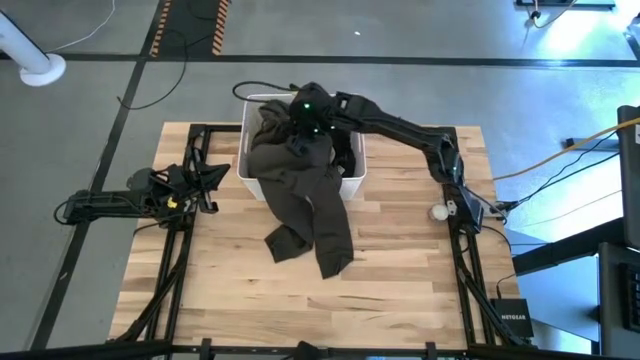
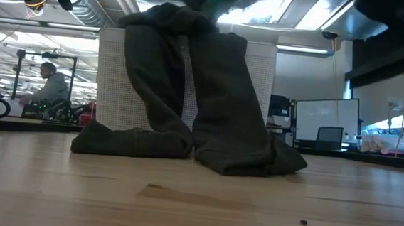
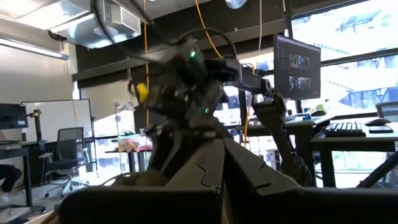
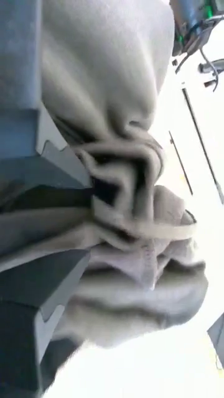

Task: Sort clothes
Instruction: Put the gray pants into the white laundry organizer

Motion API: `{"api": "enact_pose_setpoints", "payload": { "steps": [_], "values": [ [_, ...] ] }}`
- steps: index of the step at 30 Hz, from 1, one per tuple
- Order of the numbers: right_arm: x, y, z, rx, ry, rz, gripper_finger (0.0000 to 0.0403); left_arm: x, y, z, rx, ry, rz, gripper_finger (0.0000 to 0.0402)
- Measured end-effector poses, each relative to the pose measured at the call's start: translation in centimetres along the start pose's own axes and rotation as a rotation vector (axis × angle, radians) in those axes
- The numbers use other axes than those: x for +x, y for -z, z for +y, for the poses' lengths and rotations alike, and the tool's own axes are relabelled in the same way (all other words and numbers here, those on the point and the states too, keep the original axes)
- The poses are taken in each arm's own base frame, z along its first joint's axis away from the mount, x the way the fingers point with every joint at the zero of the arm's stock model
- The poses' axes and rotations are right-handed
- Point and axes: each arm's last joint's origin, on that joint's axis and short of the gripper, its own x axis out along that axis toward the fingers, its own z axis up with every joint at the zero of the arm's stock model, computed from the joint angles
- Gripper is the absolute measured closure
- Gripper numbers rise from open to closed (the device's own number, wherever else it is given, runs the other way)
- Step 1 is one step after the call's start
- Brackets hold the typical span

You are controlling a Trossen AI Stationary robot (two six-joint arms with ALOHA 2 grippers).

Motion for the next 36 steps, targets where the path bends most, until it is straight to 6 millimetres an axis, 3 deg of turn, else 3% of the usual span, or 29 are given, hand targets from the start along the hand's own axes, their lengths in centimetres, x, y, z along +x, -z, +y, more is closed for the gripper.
{"api": "enact_pose_setpoints", "payload": {
  "steps": [7, 13, 19, 22, 29, 36],
  "values": [
    [-3.7, -0.2, -0.3, -0.049, 0.106, 0.018, 0.0171, 0.0, 0.2, 0.0, 0.006, 0.004, 0.017, 0.0402],
    [-7.2, -1.5, -0.8, -0.049, 0.334, -0.103, 0.0174, 0.0, 0.2, 0.0, 0.008, 0.004, 0.017, 0.0402],
    [-9.1, -2.3, -1.0, -0.011, 0.438, -0.203, 0.0175, 0.0, 0.2, 0.0, 0.008, 0.004, 0.018, 0.0401],
    [-9.7, -2.4, -0.8, 0.033, 0.35, -0.212, 0.0176, 0.0, 0.2, 0.0, 0.008, 0.004, 0.018, 0.0402],
    [-9.5, -2.7, 0.2, 0.163, -0.106, -0.21, 0.0175, 0.0, 0.2, 0.0, 0.003, 0.005, 0.017, 0.0402],
    [-9.4, -2.7, 1.3, 0.126, -0.104, -0.22, 0.0175, 0.1, -0.6, -0.1, -0.049, 0.045, -0.068, 0.0402]
  ]
}}
